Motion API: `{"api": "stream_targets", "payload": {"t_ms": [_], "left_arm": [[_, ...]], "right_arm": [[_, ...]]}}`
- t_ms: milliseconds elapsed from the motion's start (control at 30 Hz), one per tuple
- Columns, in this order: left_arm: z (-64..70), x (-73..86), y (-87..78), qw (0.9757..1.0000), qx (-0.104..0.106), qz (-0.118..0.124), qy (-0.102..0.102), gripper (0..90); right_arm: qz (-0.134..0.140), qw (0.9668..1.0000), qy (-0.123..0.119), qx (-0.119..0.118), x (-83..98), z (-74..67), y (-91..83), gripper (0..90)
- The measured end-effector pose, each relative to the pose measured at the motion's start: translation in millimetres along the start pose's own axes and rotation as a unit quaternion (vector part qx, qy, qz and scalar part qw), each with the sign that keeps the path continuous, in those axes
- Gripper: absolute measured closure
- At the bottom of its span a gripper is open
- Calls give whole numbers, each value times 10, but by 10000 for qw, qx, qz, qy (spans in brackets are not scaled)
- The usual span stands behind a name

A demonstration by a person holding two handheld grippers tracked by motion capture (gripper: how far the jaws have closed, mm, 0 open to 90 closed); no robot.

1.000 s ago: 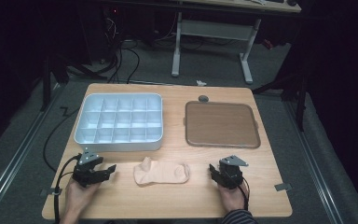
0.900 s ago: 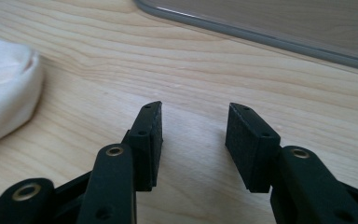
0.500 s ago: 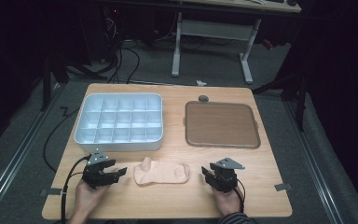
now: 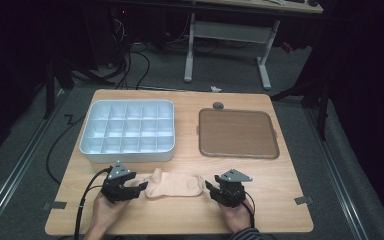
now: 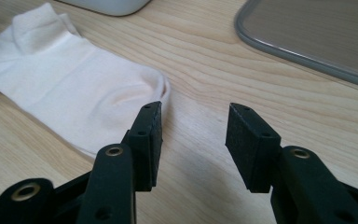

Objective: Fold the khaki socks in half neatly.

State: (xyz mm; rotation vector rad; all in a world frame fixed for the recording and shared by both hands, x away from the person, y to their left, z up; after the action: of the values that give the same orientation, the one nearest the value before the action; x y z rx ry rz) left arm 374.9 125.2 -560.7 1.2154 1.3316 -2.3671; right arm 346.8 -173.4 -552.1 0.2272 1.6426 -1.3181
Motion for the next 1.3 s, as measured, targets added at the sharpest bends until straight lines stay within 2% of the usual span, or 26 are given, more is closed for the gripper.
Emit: {"api": "stream_targets", "payload": {"t_ms": [267, 500, 833, 967, 1033, 1167, 1300], "left_arm": [[43, -13, 112, 9999, 6, -64, -81, 399], [34, -15, 136, 9999, -15, -92, -107, 424], [43, -6, 174, 9998, -81, -184, -3, 463], [62, 0, 177, 9996, -146, -191, 116, 501], [77, 2, 180, 9990, -284, -216, 263, 539], [101, -2, 185, 9990, -234, -266, 289, 613], [118, -2, 189, 9992, -137, -289, 244, 688]], "right_arm": [[14, 9997, 42, -240, -61, -127, 78, 558], [-90, 9994, 87, -313, -74, -142, 181, 569], [-262, 9990, 92, -341, -46, -161, 272, 632], [-314, 9985, 100, -427, -28, -169, 289, 675], [-320, 9984, 87, -458, -28, -176, 289, 700], [-347, 9981, -96, -493, -30, -197, 287, 754], [-356, 9980, -140, -499, -32, -208, 286, 778]]}}
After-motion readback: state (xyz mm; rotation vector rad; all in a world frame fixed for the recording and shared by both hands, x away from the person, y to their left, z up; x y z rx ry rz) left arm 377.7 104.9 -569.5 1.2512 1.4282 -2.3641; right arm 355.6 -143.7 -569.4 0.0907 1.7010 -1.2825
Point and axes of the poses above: each handheld gripper's, and its own axes: y roughly forward along the jaws, x roughly out of its underside, z roughly to its right, the point moved 6 cm from there along y, roughly forward along the jaws, and after that the axes turned 9 degrees about -y, right-handed, at the moved point
